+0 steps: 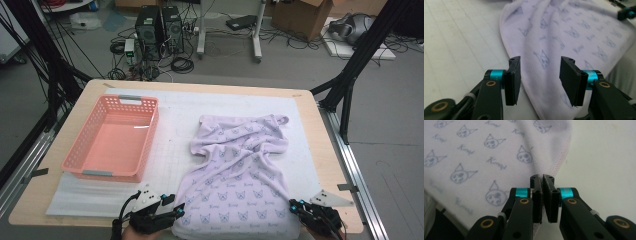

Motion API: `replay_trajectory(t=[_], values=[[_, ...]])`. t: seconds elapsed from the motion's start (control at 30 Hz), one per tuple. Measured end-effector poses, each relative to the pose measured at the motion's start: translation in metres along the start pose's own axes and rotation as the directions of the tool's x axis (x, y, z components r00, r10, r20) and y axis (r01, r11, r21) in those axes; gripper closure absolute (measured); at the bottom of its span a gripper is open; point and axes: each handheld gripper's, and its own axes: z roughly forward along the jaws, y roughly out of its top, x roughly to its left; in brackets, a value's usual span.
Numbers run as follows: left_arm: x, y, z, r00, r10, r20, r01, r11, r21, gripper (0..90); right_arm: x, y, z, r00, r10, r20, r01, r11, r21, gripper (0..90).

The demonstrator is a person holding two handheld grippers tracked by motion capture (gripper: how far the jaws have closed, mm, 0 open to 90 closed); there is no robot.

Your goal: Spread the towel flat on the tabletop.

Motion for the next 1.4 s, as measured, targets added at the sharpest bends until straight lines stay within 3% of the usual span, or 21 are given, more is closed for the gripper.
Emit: replay_trajectory(t=[0.17, 0.2, 0.23, 0.3, 0.4, 0.43, 0.47, 0.5, 0.53, 0.67, 0.8, 0.97, 1.1, 1.13, 1.23, 1.27, 1.33, 1.37, 1.4], values=[[0.003, 0.016, 0.024, 0.9999, -0.010, -0.007, 0.010, 0.9999, 0.007, 48.2, -0.004, -0.022, -0.028, 0.9998, 0.016, -0.009, -0.016, 1.000, 0.002, 86.2], [0.005, 0.022, 0.037, 0.9999, -0.004, -0.012, 0.005, 0.9994, 0.035, 48.1, -0.006, -0.025, -0.032, 0.9996, 0.025, -0.014, -0.025, 1.000, 0.005, 86.2], [0.005, 0.022, 0.037, 0.9999, -0.004, -0.012, 0.005, 0.9994, 0.035, 48.0, -0.006, -0.025, -0.032, 0.9996, 0.025, -0.014, -0.025, 1.000, 0.005, 86.2], [0.006, 0.026, 0.049, 0.9997, -0.008, -0.021, 0.009, 0.9976, 0.069, 47.5, -0.009, -0.030, -0.037, 0.9979, 0.051, -0.041, -0.051, 0.999, -0.016, 76.4], [0.001, 0.028, 0.058, 0.9993, 0.024, -0.030, -0.022, 0.9973, 0.070, 49.6, -0.013, -0.026, -0.040, 0.9975, 0.070, -0.008, -0.070, 0.995, -0.069, 66.4], [-0.002, 0.028, 0.058, 0.9983, 0.041, -0.041, -0.038, 0.9967, 0.072, 55.9, -0.015, -0.024, -0.039, 0.9970, 0.078, 0.003, -0.077, 0.994, -0.080, 65.8], [-0.003, 0.027, 0.058, 0.9965, 0.064, -0.053, -0.060, 0.9956, 0.071, 55.9, -0.015, -0.024, -0.039, 0.9970, 0.078, 0.003, -0.077, 0.994, -0.080, 65.8], [-0.004, 0.024, 0.056, 0.9940, 0.076, -0.079, -0.070, 0.9950, 0.071, 72.7, -0.020, -0.020, -0.036, 0.9962, 0.085, 0.019, -0.083, 0.993, -0.089, 64.7], [-0.004, 0.024, 0.056, 0.9940, 0.076, -0.079, -0.070, 0.9950, 0.071, 81.8, -0.023, -0.018, -0.034, 0.9957, 0.088, 0.027, -0.085, 0.991, -0.101, 64.6], [-0.004, 0.022, 0.050, 0.9947, 0.075, -0.070, -0.069, 0.9941, 0.084, 85.9, -0.028, -0.011, -0.023, 0.9947, 0.098, 0.033, -0.094, 0.990, -0.105, 64.9], [-0.006, 0.012, 0.033, 0.9961, 0.069, -0.055, -0.064, 0.9948, 0.078, 86.0, -0.029, -0.002, -0.010, 0.9949, 0.095, 0.032, -0.091, 0.991, -0.101, 65.9], [-0.008, -0.007, -0.001, 0.9914, 0.119, -0.054, -0.114, 0.9900, 0.082, 86.1, -0.023, 0.015, 0.009, 0.9970, 0.076, 0.019, -0.074, 0.994, -0.084, 65.9], [-0.006, -0.009, -0.013, 0.9894, 0.130, -0.065, -0.124, 0.9890, 0.080, 86.0, -0.014, 0.028, 0.026, 0.9976, 0.068, 0.010, -0.068, 0.996, -0.058, 63.0], [-0.003, -0.013, -0.015, 0.9923, 0.105, -0.065, -0.101, 0.9924, 0.071, 85.9, -0.011, 0.030, 0.031, 0.9981, 0.062, 0.008, -0.061, 0.997, -0.049, 63.0], [-0.001, -0.016, -0.015, 0.9952, 0.084, -0.050, -0.081, 0.9948, 0.063, 84.6, -0.004, 0.031, 0.039, 0.9993, 0.034, 0.016, -0.034, 0.999, -0.020, 65.5], [0.000, -0.016, -0.014, 0.9960, 0.076, -0.046, -0.073, 0.9957, 0.057, 78.3, -0.001, 0.030, 0.039, 0.9994, 0.033, -0.011, -0.033, 0.999, -0.029, 83.2], [0.001, -0.014, -0.012, 0.9978, 0.051, -0.043, -0.050, 0.9982, 0.035, 64.9, 0.000, 0.028, 0.035, 0.9996, 0.025, -0.016, -0.026, 0.999, -0.022, 84.9], [0.001, -0.013, -0.011, 0.9985, 0.039, -0.039, -0.038, 0.9990, 0.022, 64.9, 0.000, 0.028, 0.035, 0.9996, 0.025, -0.016, -0.026, 0.999, -0.022, 84.9], [0.002, -0.011, -0.010, 0.9987, 0.034, -0.037, -0.033, 0.9994, 0.011, 53.7, 0.000, 0.024, 0.029, 0.9997, 0.020, -0.011, -0.020, 1.000, -0.020, 84.9]])
